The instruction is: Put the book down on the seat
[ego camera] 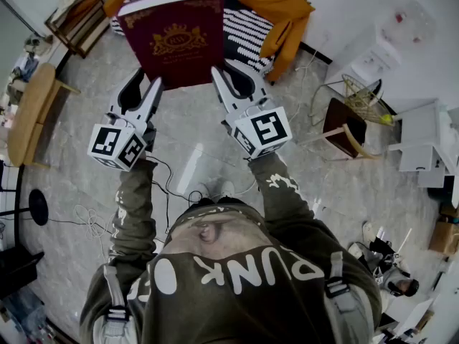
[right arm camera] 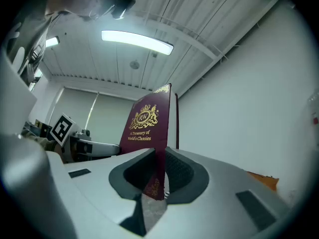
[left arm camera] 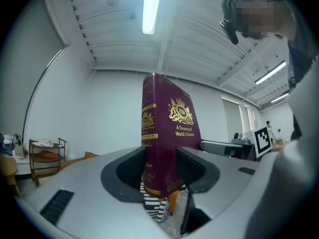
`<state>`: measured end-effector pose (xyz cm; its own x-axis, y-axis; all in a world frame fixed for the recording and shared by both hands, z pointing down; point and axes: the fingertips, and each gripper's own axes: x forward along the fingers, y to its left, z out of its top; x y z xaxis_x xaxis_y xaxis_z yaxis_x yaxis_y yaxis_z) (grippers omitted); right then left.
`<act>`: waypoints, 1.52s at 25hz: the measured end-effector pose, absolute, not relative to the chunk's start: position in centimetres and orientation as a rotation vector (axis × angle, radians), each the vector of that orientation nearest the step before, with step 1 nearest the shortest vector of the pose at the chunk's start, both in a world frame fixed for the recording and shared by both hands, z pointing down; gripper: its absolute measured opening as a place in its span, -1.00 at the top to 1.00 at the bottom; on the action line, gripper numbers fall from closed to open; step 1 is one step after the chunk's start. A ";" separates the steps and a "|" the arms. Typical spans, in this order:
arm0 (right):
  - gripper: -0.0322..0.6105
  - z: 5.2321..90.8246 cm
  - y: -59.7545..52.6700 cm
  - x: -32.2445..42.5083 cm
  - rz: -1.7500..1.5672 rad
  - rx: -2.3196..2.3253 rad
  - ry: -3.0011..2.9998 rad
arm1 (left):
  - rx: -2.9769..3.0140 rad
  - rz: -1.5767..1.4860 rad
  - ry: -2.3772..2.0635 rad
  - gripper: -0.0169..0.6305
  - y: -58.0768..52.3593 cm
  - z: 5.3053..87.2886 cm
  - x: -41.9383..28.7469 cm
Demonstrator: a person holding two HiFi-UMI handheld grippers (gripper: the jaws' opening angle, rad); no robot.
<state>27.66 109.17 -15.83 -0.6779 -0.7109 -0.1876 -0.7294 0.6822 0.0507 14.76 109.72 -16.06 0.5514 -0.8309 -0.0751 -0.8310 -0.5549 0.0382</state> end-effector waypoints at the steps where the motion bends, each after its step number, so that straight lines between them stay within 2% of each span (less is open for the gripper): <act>1: 0.68 -15.8 109.2 27.7 0.182 -1.181 2.739 | -2.762 0.133 1.477 0.40 109.7 -16.0 14.7; 24: 0.64 -14.3 106.0 31.7 0.125 -1.061 2.783 | -2.731 0.012 1.557 0.40 107.3 -14.4 18.9; 30: 0.64 -12.8 103.7 30.4 0.117 -1.063 2.791 | -2.734 0.022 1.567 0.40 105.0 -12.9 17.6; 38: 0.64 -12.5 93.6 25.4 0.126 -1.099 2.821 | -2.769 0.067 1.564 0.40 94.7 -12.4 12.6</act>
